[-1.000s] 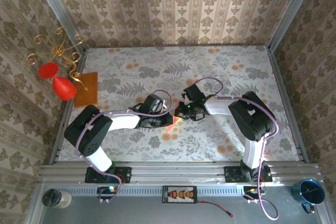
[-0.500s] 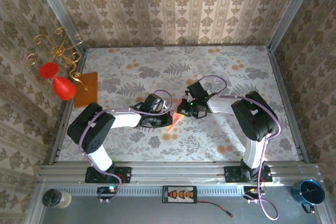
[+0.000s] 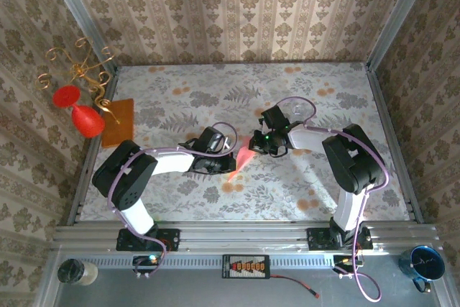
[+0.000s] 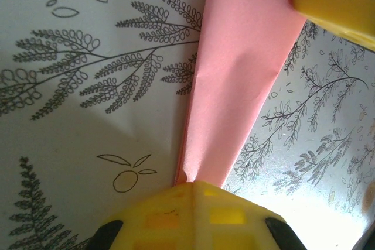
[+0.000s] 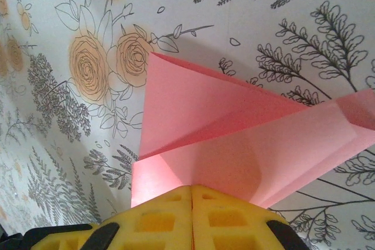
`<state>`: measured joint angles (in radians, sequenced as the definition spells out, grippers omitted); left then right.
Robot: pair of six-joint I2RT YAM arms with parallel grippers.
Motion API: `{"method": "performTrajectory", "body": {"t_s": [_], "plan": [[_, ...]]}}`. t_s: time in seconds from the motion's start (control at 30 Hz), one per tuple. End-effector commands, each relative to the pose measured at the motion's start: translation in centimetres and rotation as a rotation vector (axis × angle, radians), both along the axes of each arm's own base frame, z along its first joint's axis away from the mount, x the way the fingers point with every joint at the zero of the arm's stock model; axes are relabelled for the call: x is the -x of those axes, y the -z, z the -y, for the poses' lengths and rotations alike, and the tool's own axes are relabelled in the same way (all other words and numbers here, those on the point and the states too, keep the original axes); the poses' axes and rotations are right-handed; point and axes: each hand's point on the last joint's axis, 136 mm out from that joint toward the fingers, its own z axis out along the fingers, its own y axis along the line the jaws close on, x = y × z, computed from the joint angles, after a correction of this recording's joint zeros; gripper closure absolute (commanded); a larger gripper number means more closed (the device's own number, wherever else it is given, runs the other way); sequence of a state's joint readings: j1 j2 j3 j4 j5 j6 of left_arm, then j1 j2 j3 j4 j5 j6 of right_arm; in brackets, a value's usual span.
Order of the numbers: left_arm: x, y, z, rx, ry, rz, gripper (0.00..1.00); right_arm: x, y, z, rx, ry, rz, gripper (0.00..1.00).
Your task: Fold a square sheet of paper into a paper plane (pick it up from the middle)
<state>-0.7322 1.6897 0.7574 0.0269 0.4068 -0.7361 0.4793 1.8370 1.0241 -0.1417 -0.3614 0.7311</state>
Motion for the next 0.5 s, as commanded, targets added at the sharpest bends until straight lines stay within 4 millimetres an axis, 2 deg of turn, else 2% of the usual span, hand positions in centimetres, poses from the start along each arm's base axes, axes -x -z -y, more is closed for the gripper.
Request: {"method": "performTrajectory", "body": {"t_s": [0.0, 0.27, 0.47], "plan": [[0.7, 0.9, -1.4, -0.069, 0.009, -0.034, 0.99, -0.6, 0.8, 0.8, 0.067, 0.003, -0.003, 0.91], [-1.1, -2.9, 0.5, 0.043, 0.029, 0.063, 0.96, -0.7, 2.1, 1.4, 0.101, 0.030, -0.017, 0.92], [-2.7, -4.2, 1.8, 0.111, 0.024, 0.089, 0.92, -0.5, 2.8, 1.4, 0.084, 0.041, -0.020, 0.92]]}}
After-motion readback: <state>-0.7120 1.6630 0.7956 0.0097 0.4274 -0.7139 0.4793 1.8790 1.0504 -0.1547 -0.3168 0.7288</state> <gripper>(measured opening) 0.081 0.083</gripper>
